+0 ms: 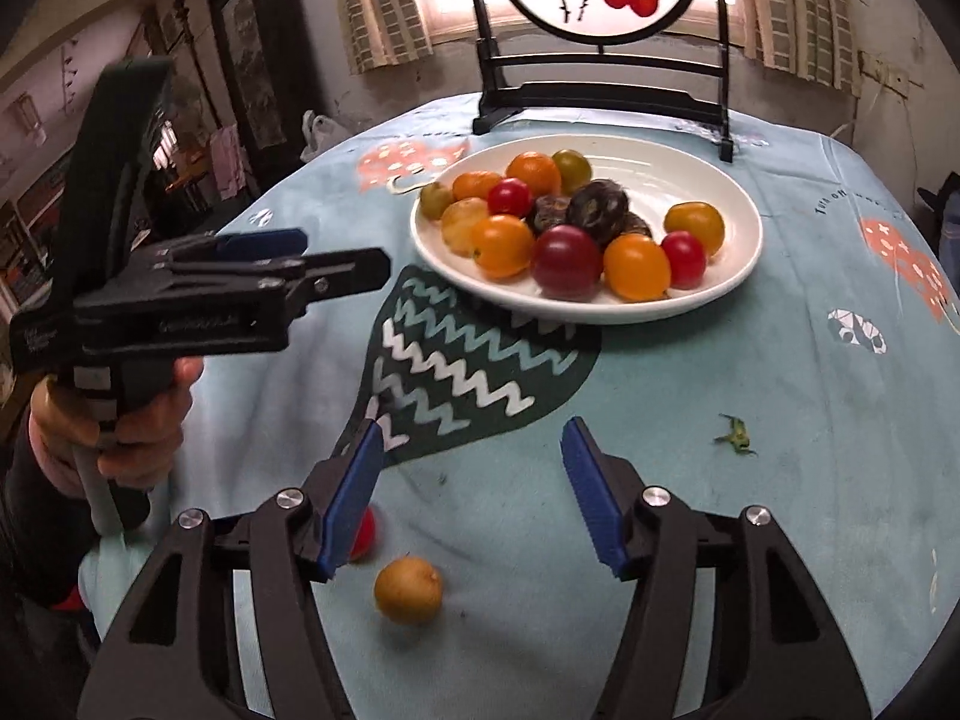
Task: Organize fruits
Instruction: 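Grasp a red cherry tomato with the left gripper while the right gripper grasps a yellow fruit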
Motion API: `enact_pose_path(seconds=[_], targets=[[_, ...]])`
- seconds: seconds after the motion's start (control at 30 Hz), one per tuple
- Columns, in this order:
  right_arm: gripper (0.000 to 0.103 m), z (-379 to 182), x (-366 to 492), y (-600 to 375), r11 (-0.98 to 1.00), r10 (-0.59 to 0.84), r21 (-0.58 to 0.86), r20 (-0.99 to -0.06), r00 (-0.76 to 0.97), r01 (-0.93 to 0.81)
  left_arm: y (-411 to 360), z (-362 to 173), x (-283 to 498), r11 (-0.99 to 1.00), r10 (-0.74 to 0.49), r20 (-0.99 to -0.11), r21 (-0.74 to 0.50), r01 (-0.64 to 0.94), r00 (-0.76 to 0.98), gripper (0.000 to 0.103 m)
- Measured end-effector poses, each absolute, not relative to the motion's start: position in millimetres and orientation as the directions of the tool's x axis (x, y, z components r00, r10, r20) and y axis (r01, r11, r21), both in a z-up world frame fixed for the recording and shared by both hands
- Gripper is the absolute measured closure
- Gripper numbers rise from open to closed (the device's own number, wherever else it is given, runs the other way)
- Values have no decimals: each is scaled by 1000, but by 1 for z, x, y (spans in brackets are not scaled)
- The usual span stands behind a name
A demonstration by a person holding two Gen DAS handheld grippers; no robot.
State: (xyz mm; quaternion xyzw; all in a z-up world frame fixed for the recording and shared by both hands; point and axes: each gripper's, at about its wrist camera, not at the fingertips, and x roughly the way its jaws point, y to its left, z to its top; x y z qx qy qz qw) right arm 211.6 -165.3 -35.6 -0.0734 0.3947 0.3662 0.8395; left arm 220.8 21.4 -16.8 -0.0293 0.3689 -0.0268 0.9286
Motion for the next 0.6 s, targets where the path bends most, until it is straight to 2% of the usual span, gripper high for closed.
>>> enact_pose_path(seconds=[0.17, 0.6], targets=[[40, -43, 199, -158, 695, 534, 123, -748, 393, -709, 19, -18, 216, 1000, -31, -675, -21, 22, 738, 4], [40, -44, 181, -158, 631, 553, 114, -759, 343, -767, 23, -21, 221, 1000, -2, -683, -3, 0, 731, 4]])
